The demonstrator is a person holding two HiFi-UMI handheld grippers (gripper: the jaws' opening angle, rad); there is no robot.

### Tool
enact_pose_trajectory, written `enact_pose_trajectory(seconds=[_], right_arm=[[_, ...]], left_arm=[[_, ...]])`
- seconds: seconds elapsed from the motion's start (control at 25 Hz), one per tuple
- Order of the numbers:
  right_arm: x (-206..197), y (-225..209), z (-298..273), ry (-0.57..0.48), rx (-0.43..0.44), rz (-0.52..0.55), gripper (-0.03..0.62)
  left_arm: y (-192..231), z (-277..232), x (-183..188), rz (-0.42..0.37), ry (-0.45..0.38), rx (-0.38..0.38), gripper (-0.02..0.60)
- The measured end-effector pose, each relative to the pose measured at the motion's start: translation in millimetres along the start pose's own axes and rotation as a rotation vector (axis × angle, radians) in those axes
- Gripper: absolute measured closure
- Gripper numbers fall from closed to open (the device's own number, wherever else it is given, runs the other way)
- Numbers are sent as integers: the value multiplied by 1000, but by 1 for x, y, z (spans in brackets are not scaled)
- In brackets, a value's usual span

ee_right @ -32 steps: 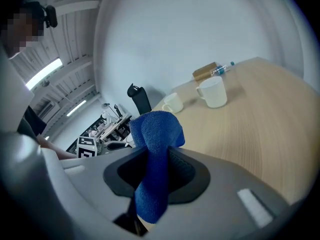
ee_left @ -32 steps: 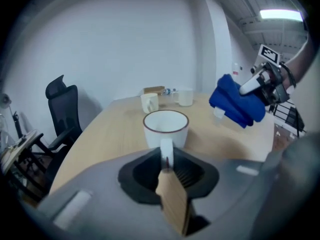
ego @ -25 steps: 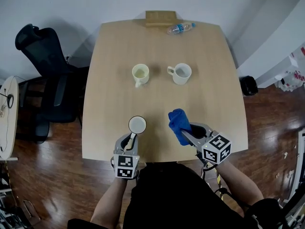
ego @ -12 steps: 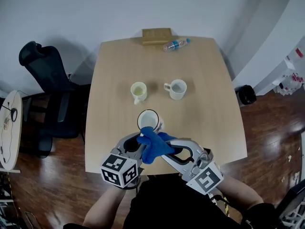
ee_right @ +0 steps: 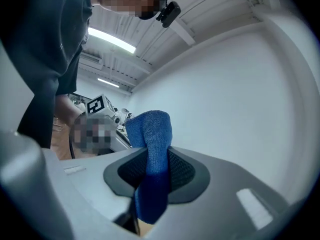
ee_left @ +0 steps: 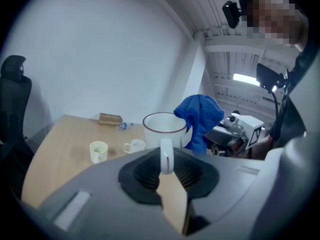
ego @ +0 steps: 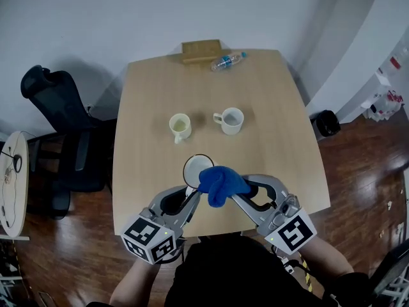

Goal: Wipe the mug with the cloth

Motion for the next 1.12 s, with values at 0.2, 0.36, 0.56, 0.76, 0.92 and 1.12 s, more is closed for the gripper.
enact_pose_trajectory(seconds=[0.2,0.36,0.56,0.76,0.92,1.12], right_arm=[[7,-28,8,-60,22,-115,491],[7,-50,15,-127,104,-115,491],[1,-68,14,-179,325,-333,491],[-12,-67,0,-271,627,-604,491],[-15,-51,-11,-309,829,-742,491],[-17,-32,-23,-340,969,-836,491]], left_arm=[[-8,13,14,-84,34,-125,517],[-24,26,25,-181,62,-234,517],[-43,36,36,-270,69,-413,517],[-63,36,41,-265,57,-637,517],[-79,33,43,-268,52,-754,517],[-86,29,42,-285,56,-813,517]])
Point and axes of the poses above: the fingertips, and each gripper's own axes: z backward along the fingers, y to its left, x out of its top, the point moved 10 cm from there along z, backward along the fingers, and after that the axes turned 3 degrees about x, right-handed, at the moved point
